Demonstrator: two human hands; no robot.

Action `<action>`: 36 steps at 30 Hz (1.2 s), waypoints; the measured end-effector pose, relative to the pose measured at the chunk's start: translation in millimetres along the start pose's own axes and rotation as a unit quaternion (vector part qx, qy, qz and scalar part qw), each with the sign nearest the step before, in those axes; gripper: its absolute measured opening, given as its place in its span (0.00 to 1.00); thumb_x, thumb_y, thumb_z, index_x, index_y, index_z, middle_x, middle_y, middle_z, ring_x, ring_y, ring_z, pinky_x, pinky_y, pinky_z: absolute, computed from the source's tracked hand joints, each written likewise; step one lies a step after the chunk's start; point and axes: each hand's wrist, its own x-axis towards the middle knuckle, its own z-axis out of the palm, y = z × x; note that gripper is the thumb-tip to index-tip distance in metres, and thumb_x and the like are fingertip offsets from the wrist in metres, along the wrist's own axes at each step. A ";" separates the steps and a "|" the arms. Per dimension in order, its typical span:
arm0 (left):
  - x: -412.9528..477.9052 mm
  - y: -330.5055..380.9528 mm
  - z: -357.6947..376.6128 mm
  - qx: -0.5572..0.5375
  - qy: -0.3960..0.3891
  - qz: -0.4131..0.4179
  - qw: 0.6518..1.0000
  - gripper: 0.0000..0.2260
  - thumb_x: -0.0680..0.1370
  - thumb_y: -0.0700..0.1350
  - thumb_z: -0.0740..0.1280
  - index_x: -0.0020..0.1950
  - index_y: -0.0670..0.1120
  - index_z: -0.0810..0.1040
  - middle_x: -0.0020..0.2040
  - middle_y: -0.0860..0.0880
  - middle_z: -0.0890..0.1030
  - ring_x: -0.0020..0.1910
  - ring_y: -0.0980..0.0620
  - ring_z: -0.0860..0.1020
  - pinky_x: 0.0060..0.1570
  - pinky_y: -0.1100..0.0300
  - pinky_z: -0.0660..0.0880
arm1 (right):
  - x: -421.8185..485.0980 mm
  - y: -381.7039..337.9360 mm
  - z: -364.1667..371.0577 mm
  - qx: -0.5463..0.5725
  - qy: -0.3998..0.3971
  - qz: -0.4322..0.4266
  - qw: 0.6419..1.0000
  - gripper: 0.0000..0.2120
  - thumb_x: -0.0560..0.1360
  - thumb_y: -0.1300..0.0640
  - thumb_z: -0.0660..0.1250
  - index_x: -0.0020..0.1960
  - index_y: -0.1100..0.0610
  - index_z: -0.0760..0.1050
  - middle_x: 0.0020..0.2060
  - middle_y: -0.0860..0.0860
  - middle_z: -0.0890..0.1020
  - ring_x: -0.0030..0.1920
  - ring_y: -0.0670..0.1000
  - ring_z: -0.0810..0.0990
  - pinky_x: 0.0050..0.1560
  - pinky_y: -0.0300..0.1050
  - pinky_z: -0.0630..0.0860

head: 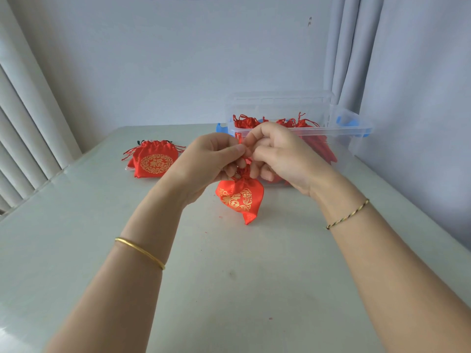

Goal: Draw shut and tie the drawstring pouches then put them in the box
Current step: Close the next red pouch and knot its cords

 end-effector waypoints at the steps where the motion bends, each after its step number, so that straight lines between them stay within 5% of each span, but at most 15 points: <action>1: 0.0 0.1 0.2 -0.001 0.001 0.000 1.000 0.09 0.79 0.38 0.61 0.40 0.41 0.75 0.32 0.47 0.76 0.26 0.56 0.70 0.35 0.64 0.73 | -0.1 0.0 0.6 0.002 0.001 -0.007 1.000 0.11 0.72 0.71 0.55 0.49 0.60 0.69 0.30 0.57 0.77 0.26 0.53 0.73 0.25 0.44 0.64; 5: 0.2 0.6 -0.9 -0.009 0.021 -0.003 1.000 0.05 0.79 0.38 0.61 0.45 0.40 0.75 0.32 0.47 0.76 0.25 0.56 0.71 0.34 0.64 0.74 | -0.8 0.1 0.3 -0.018 0.021 -0.036 0.999 0.11 0.72 0.72 0.57 0.48 0.60 0.71 0.28 0.55 0.77 0.20 0.44 0.70 0.23 0.40 0.65; 12: 1.7 0.1 -2.6 -0.016 0.103 -0.016 0.994 0.03 0.77 0.38 0.66 0.43 0.41 0.76 0.26 0.47 0.76 0.23 0.55 0.75 0.30 0.64 0.77 | 0.8 4.2 2.5 -0.080 0.030 -0.097 0.992 0.10 0.68 0.64 0.72 0.40 0.53 0.71 0.32 0.50 0.75 0.31 0.45 0.73 0.33 0.38 0.70; 16: 1.6 0.2 -1.7 -0.019 0.127 -0.014 0.992 0.03 0.76 0.37 0.67 0.42 0.40 0.76 0.23 0.49 0.77 0.22 0.56 0.76 0.28 0.63 0.78 | -1.1 5.6 9.0 -0.143 0.049 -0.145 0.978 0.09 0.67 0.63 0.73 0.42 0.57 0.74 0.30 0.47 0.72 0.26 0.41 0.69 0.30 0.30 0.65; 22: 2.5 0.0 -3.2 0.001 0.151 -0.007 0.988 0.03 0.74 0.36 0.68 0.41 0.37 0.78 0.25 0.47 0.78 0.23 0.56 0.77 0.31 0.62 0.79 | 0.5 7.0 16.0 -0.258 0.092 -0.219 0.936 0.04 0.68 0.63 0.70 0.42 0.59 0.78 0.38 0.50 0.74 0.35 0.49 0.71 0.38 0.44 0.70; 25: 2.9 0.5 -3.5 0.002 0.162 -0.003 0.987 0.02 0.74 0.34 0.66 0.41 0.38 0.77 0.27 0.46 0.79 0.25 0.55 0.78 0.33 0.60 0.80 | 0.8 6.7 18.2 -0.274 0.095 -0.218 0.932 0.02 0.69 0.64 0.67 0.41 0.61 0.79 0.36 0.48 0.72 0.35 0.47 0.72 0.39 0.41 0.70; 28: 3.0 2.7 -6.5 0.006 0.194 0.008 0.981 0.03 0.74 0.35 0.65 0.47 0.39 0.75 0.38 0.43 0.79 0.32 0.54 0.81 0.34 0.58 0.80 | 1.6 7.8 14.8 -0.181 0.096 -0.146 0.968 0.04 0.70 0.64 0.68 0.38 0.59 0.79 0.30 0.45 0.76 0.28 0.39 0.73 0.33 0.29 0.67; 31: 2.0 5.8 -13.8 0.070 0.245 0.027 0.967 0.05 0.74 0.39 0.65 0.48 0.47 0.74 0.44 0.49 0.78 0.31 0.61 0.79 0.36 0.59 0.80 | 2.1 10.2 8.3 -0.009 0.099 -0.026 0.995 0.07 0.71 0.65 0.68 0.35 0.58 0.77 0.23 0.47 0.74 0.19 0.40 0.69 0.24 0.30 0.63; 36: -8.2 17.0 -1.9 0.257 0.162 0.128 0.944 0.06 0.71 0.44 0.71 0.37 0.55 0.78 0.44 0.54 0.73 0.37 0.60 0.72 0.33 0.76 0.66 | 4.5 10.7 4.9 0.232 0.054 0.099 0.966 0.13 0.73 0.67 0.66 0.31 0.61 0.72 0.23 0.53 0.70 0.17 0.42 0.60 0.17 0.33 0.55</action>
